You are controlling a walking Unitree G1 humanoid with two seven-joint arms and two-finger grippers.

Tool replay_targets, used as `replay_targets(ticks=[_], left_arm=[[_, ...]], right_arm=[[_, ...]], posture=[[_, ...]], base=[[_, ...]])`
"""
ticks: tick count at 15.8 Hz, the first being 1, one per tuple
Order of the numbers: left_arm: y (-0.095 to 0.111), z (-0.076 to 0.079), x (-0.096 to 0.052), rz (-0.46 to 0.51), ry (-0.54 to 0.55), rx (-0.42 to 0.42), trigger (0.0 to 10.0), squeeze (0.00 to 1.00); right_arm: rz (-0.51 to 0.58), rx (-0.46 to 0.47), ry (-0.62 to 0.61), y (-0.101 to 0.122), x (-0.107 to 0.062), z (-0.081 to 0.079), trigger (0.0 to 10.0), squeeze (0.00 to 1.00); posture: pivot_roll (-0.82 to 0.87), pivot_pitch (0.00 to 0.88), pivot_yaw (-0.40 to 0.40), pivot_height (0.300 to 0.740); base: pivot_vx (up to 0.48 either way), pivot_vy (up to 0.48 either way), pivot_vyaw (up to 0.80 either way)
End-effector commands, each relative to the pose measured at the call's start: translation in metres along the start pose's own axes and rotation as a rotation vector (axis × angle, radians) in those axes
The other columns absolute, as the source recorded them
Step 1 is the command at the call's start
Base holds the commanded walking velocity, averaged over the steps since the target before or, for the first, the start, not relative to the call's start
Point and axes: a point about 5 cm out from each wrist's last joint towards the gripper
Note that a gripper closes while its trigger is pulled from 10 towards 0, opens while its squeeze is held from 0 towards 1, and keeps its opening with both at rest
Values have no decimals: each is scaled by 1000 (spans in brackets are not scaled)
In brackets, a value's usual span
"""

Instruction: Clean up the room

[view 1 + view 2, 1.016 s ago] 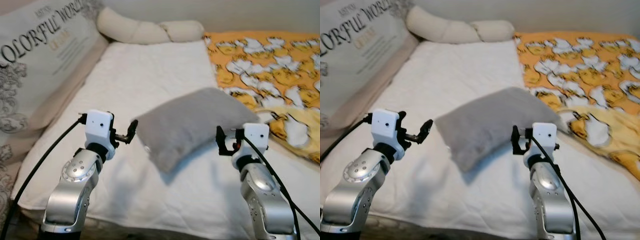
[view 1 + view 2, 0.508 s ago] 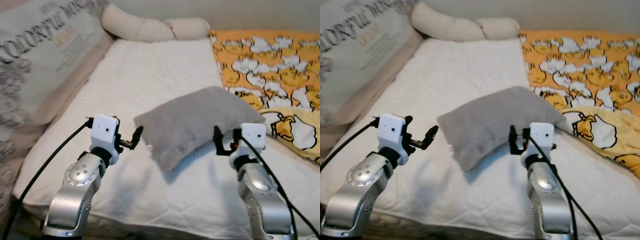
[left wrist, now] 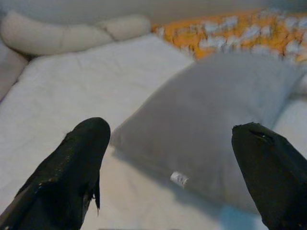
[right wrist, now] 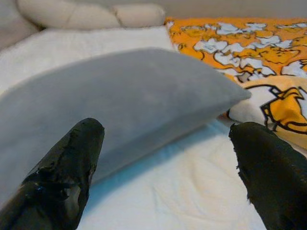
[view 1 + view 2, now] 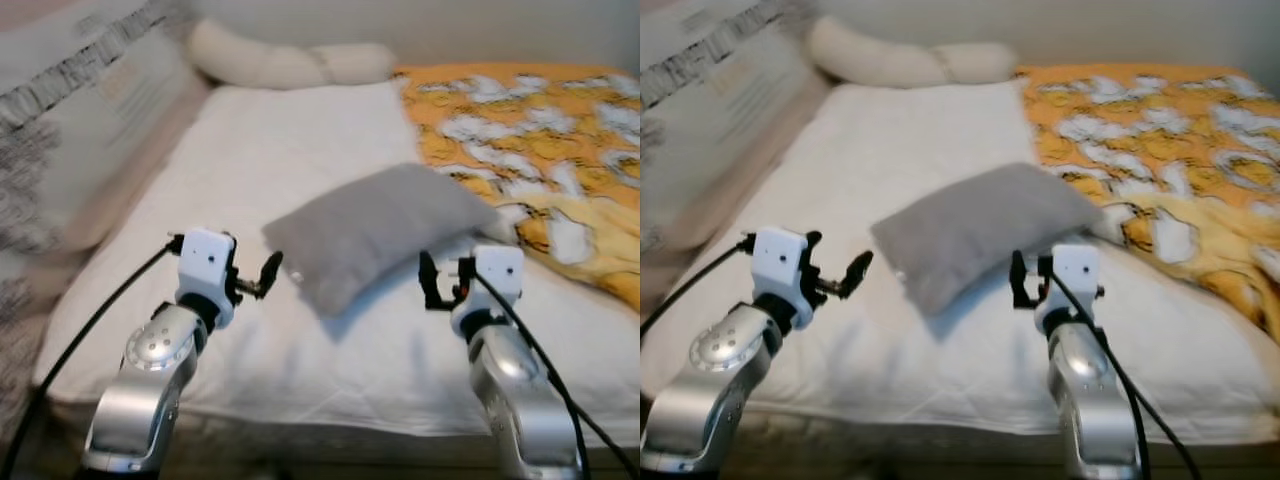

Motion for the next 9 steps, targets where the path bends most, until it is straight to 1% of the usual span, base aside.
replay_targets(ticks=[1,5,9], left_arm=[[-9,-5,-4,-40,30,-6,10000,0],[-8,-7,-2,-38,52,-11,10000,0],[-9,-13,-2,-41,88,-35,10000,0]], right_arm=[[14,-4,7,6,4,-2,10000,0],[11,-5,10,6,4,-2,10000,0],[20,-20,26,8,5,-2,10000,0]], posture=[[14,0,42,740],[13,0,40,740],[11,0,39,740]], base=[[0,0,0],[0,0,0],[0,0,0]])
Point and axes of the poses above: a point about 5 cm out from each wrist's last joint towards the gripper, its own x axis pointing out of the wrist towards the gripper, its own y axis along the axis of the wrist's last joint, z = x × y, and after that the axes turned 3 degrees about -x, right-handed
